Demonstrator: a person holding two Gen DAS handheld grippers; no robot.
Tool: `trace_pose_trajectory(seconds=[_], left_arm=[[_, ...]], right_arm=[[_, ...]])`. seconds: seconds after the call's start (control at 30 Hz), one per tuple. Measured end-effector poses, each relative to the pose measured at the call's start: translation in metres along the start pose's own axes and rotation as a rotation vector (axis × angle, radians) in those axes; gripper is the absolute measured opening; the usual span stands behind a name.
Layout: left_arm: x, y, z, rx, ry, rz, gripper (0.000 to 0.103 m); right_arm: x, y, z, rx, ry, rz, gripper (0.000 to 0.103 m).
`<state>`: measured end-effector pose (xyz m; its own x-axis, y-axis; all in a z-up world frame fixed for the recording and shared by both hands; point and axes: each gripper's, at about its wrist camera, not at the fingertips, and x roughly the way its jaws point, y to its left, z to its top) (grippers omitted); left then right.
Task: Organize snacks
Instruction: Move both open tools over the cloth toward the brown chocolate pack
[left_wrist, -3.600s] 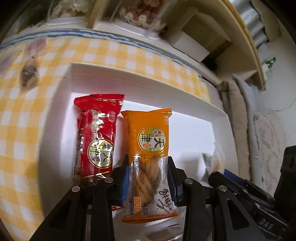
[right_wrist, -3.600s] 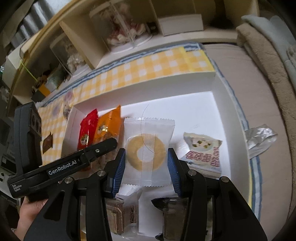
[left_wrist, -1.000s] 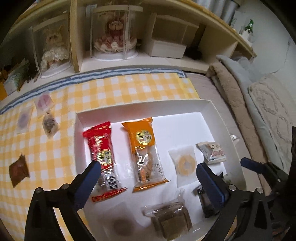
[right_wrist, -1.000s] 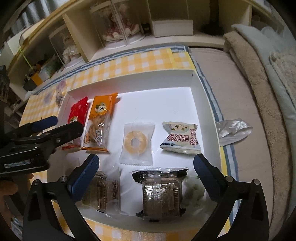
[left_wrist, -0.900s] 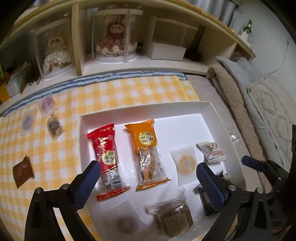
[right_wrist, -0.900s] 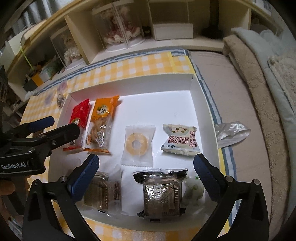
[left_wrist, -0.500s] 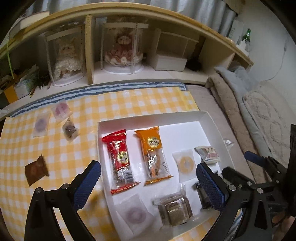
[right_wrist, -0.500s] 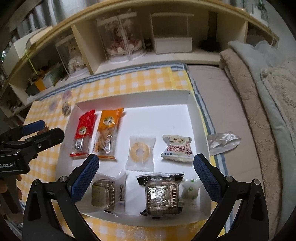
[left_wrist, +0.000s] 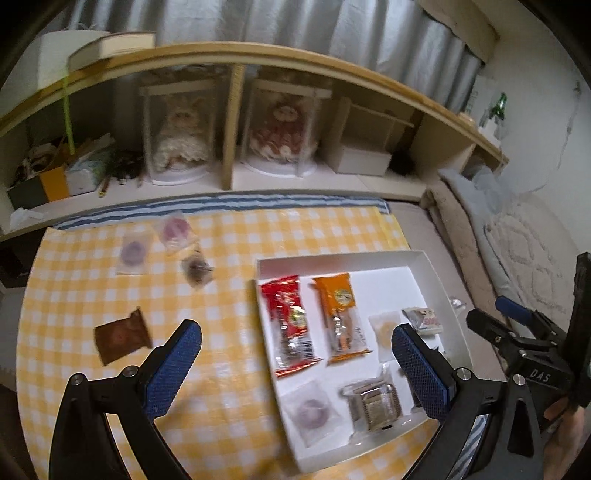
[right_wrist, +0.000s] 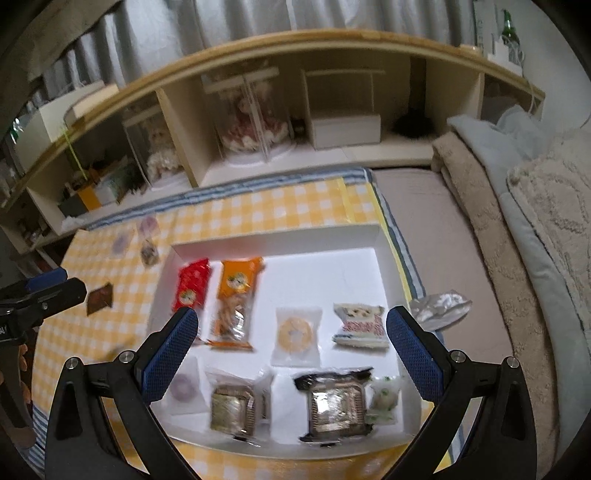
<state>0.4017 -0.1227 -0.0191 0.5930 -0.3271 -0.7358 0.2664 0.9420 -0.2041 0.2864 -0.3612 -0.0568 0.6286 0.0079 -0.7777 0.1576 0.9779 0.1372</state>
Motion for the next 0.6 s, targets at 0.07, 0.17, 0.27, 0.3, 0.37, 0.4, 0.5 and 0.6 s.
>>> trace_pose_trajectory(seconds=[0.07,0.17,0.27,0.3,0.37,0.4,0.5,0.6], left_arm=[[-0.014,0.013,-0.004,-0.01,-0.015,0.009,0.103],[-0.033,0.031,-0.012,-0.013,-0.036,0.034,0.103],[-0.048,0.049,-0.02,-0.024,-0.046,0.054,0.103],[-0.051,0.055,-0.022,-0.029,-0.047,0.057,0.103],[-0.06,0.07,-0.028,-0.044,-0.051,0.068,0.103],[-0.062,0.076,-0.03,-0.049,-0.051,0.071,0.103],[-0.072,0.102,-0.04,-0.063,-0.058,0.088,0.103],[-0.077,0.124,-0.049,-0.071,-0.075,0.093,0.103]], right_arm=[[-0.004,0.008,0.002,-0.007,-0.021,0.013,0.103],[-0.008,0.024,0.003,-0.031,-0.053,0.024,0.103],[-0.008,0.039,0.002,-0.064,-0.068,0.031,0.103],[-0.008,0.044,0.001,-0.072,-0.071,0.035,0.103],[-0.007,0.054,0.0,-0.089,-0.075,0.048,0.103],[-0.007,0.058,-0.001,-0.096,-0.077,0.054,0.103],[-0.005,0.071,-0.003,-0.118,-0.082,0.069,0.103],[-0.002,0.085,-0.006,-0.134,-0.09,0.082,0.103]])
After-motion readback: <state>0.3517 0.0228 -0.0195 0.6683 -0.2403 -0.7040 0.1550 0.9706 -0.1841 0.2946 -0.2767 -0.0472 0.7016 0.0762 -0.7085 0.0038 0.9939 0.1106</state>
